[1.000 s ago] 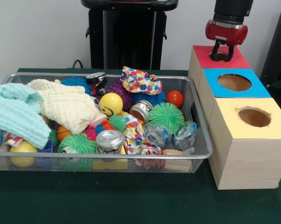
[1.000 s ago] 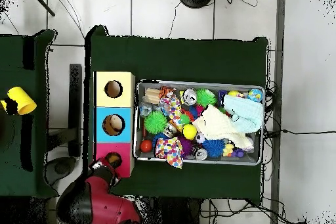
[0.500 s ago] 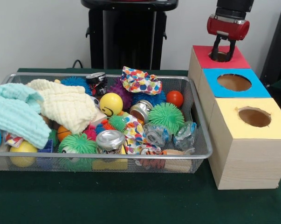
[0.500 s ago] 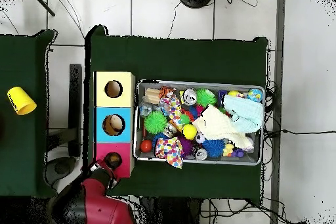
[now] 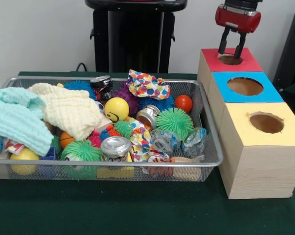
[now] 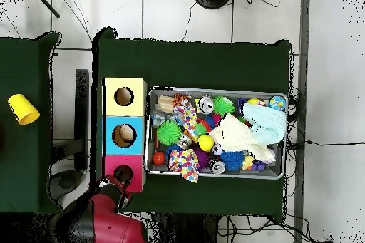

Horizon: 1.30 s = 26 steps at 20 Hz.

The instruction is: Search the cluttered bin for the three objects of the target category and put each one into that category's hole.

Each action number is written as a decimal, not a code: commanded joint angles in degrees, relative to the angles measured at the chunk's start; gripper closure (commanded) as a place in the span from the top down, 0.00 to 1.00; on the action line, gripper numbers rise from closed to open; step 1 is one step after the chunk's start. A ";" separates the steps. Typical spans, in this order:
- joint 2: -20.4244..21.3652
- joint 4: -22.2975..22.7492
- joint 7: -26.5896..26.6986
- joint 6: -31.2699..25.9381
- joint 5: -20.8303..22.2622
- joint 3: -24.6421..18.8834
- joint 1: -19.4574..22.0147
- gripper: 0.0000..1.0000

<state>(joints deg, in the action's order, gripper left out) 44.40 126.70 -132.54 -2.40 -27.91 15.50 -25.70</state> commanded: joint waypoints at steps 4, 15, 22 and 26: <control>-0.49 -0.27 -2.69 -9.77 5.42 2.68 2.41 1.00; -0.32 -3.28 7.24 -8.34 19.51 -0.33 16.95 1.00; 0.30 -6.82 8.57 -11.49 28.70 -2.09 24.76 1.00; -1.02 -8.64 7.27 -11.23 31.65 -5.51 28.29 1.00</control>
<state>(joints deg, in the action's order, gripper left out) 45.13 125.24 -132.54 -7.54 -1.72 17.06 -1.41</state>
